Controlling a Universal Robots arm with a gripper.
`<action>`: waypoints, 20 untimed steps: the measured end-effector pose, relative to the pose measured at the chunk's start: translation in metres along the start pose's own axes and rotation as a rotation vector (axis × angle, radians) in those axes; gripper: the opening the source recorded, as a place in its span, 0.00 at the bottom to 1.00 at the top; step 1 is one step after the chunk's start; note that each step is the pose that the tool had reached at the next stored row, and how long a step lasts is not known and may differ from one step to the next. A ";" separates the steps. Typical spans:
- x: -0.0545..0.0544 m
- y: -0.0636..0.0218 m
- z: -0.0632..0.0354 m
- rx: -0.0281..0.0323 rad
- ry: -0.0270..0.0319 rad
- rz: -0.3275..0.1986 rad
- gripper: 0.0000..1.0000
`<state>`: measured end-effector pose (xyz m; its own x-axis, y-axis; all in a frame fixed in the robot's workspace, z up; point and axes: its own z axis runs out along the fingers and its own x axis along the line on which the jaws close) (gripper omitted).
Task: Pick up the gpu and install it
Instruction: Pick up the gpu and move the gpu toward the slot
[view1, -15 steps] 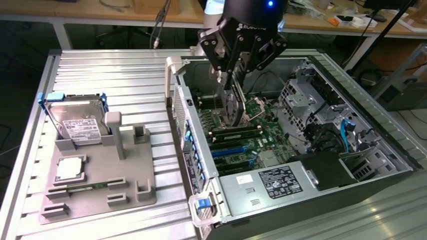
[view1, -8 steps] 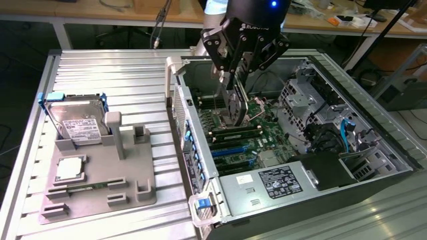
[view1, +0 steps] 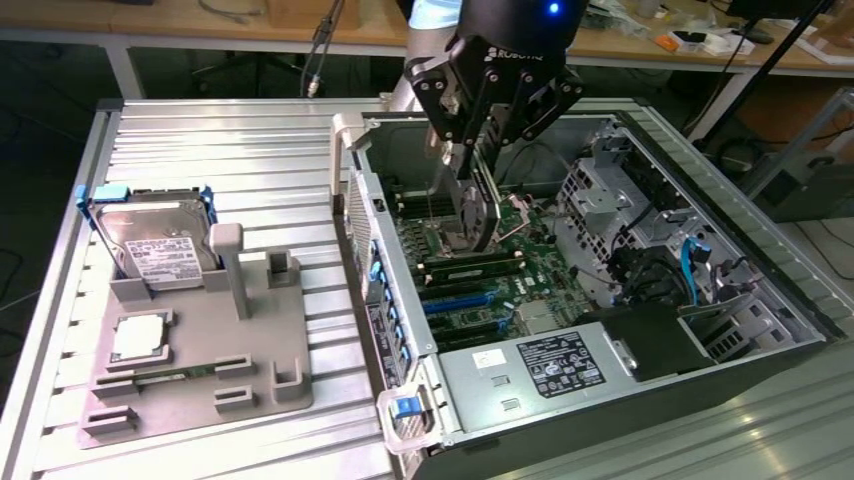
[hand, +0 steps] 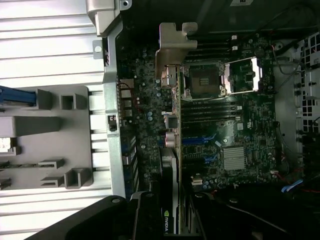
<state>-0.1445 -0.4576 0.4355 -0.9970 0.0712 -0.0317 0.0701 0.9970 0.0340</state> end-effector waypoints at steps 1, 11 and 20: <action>-0.001 0.0000 0.0000 0.0000 0.0000 0.000 0.27; -0.007 0.0005 0.0003 0.0000 0.0000 0.000 0.27; -0.013 0.0009 0.0005 0.0000 0.0000 0.000 0.27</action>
<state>-0.1315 -0.4576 0.4354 -0.9970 0.0712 -0.0318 0.0701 0.9970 0.0341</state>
